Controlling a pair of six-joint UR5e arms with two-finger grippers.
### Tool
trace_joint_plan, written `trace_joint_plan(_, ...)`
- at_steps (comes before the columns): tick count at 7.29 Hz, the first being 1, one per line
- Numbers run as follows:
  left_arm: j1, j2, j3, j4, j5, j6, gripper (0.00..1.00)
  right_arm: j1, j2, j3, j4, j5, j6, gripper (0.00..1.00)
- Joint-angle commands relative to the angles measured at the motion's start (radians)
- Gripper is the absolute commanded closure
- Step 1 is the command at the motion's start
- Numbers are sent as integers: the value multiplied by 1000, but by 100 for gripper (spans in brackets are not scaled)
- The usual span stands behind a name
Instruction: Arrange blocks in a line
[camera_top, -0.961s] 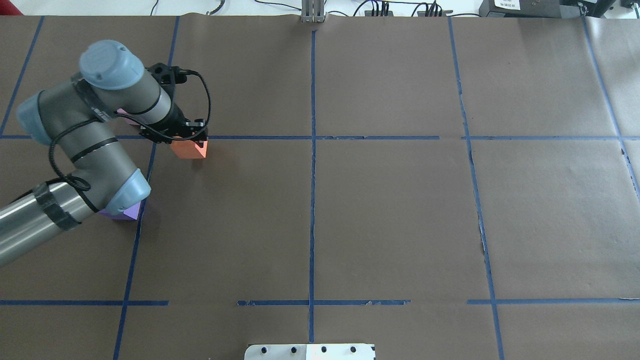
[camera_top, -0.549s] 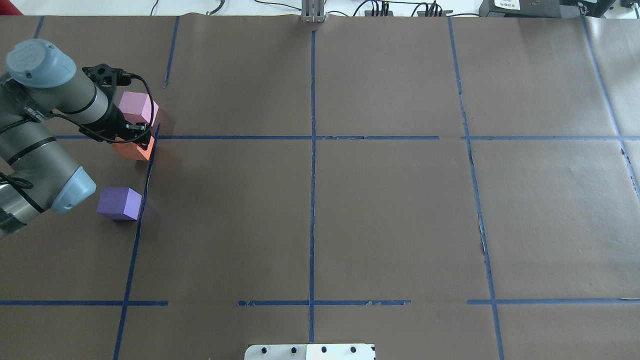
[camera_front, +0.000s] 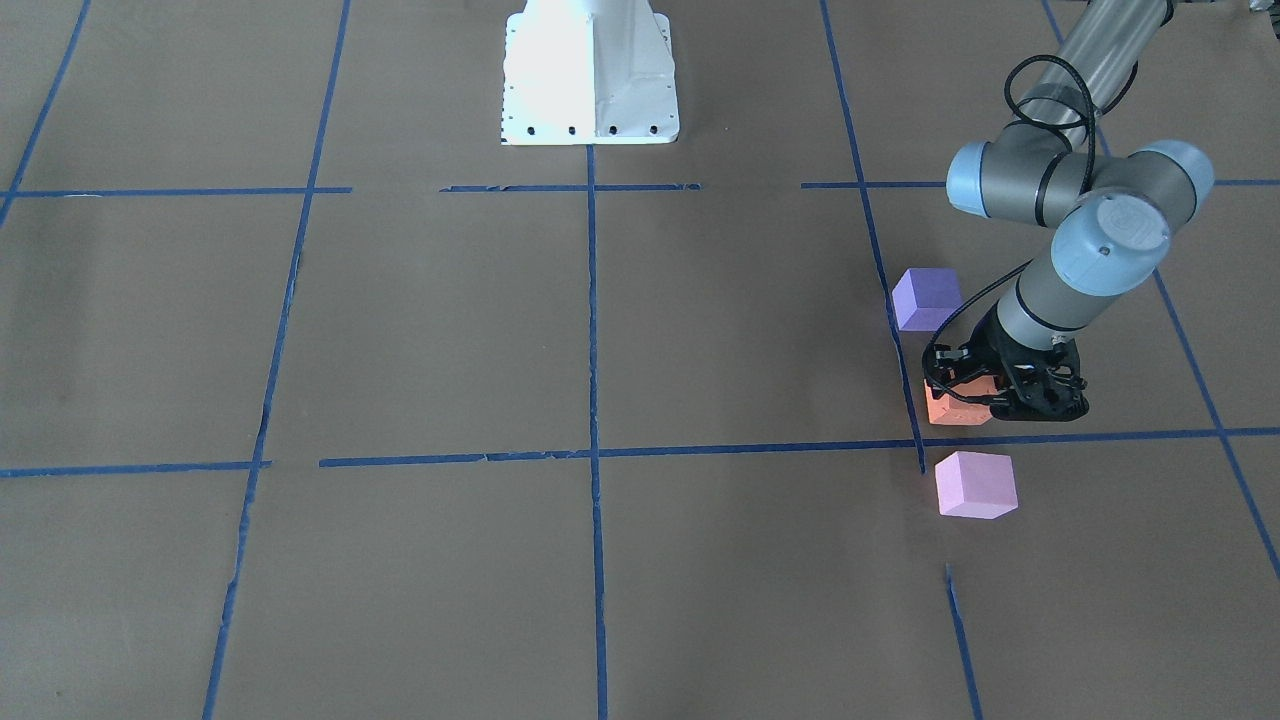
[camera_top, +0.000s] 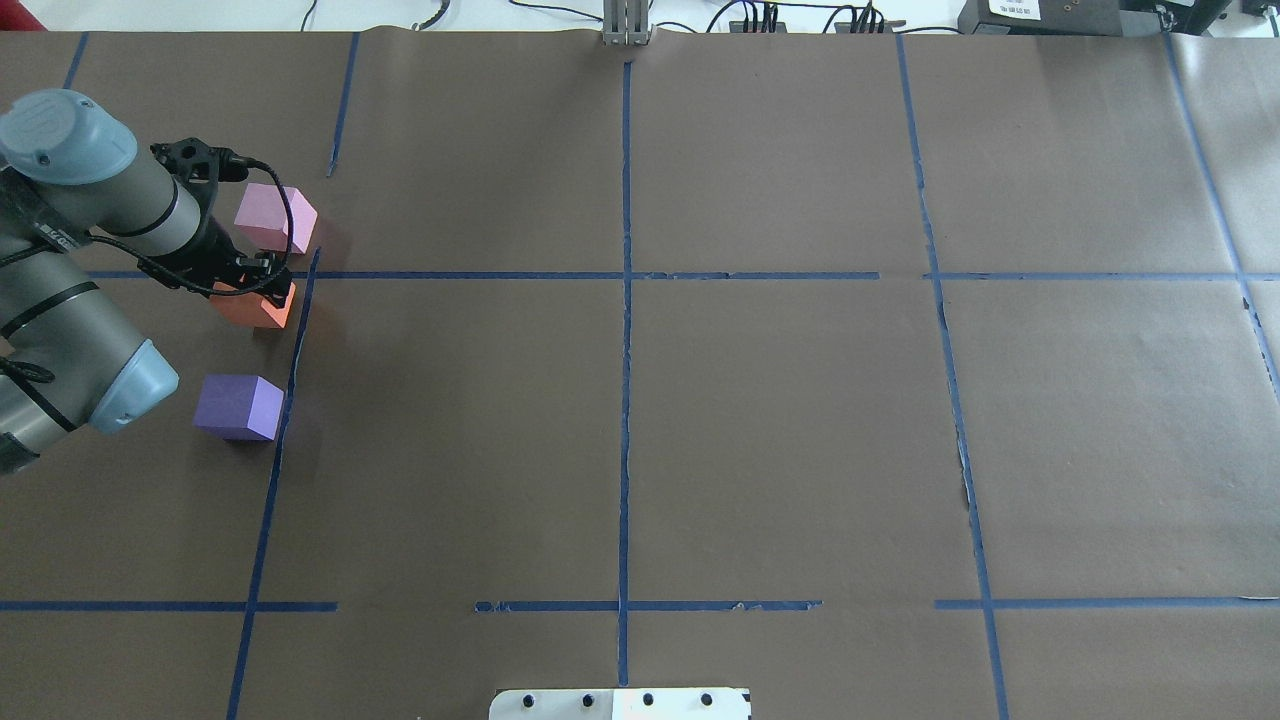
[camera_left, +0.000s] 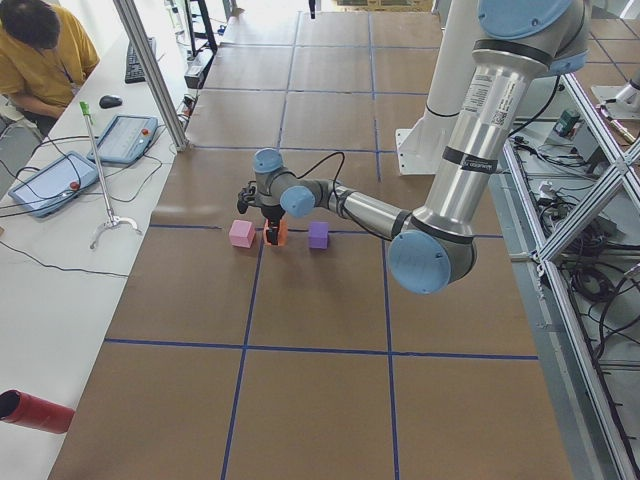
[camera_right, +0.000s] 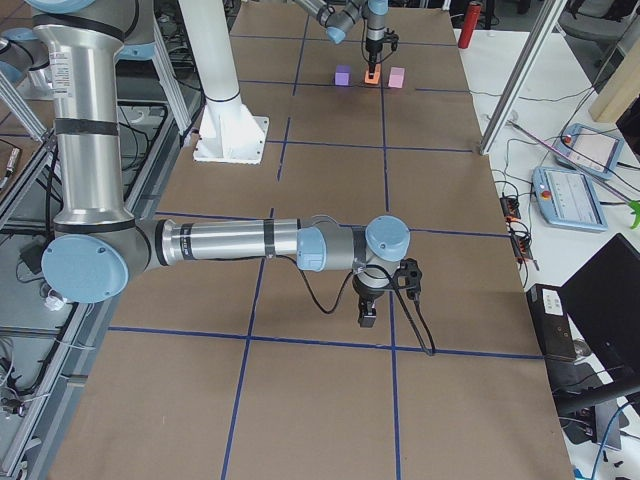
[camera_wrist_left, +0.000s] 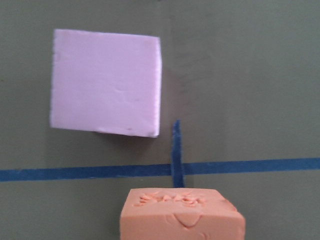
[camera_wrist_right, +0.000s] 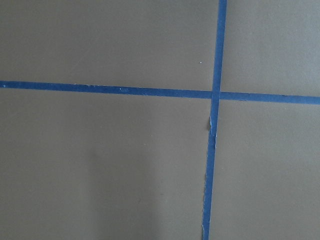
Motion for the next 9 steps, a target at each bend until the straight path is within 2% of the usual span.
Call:
trace_joint_plan(1, -37, 8, -7, 5, -63, -3, 0, 0, 0, -1, 0, 0, 0, 0)
trace_joint_plan(3, -170, 26, -62, 17, -69, 26, 0, 0, 0, 1, 0, 0, 0, 0)
trace_joint_plan(4, -250, 52, -85, 37, -81, 157, 0, 0, 0, 1, 0, 0, 0, 0)
trace_joint_plan(5, -318, 60, -87, 137, -129, 354, 0, 0, 0, 1, 0, 0, 0, 0)
trace_joint_plan(6, -399, 116, -79, 179, -124, 549, 0, 0, 0, 1, 0, 0, 0, 0)
trace_joint_plan(8, -575, 230, -68, 183, -129, 844, 0, 0, 0, -1, 0, 0, 0, 0)
trace_joint_plan(9, -615, 264, -61, 184, -132, 903, 0, 0, 0, 1, 0, 0, 0, 0)
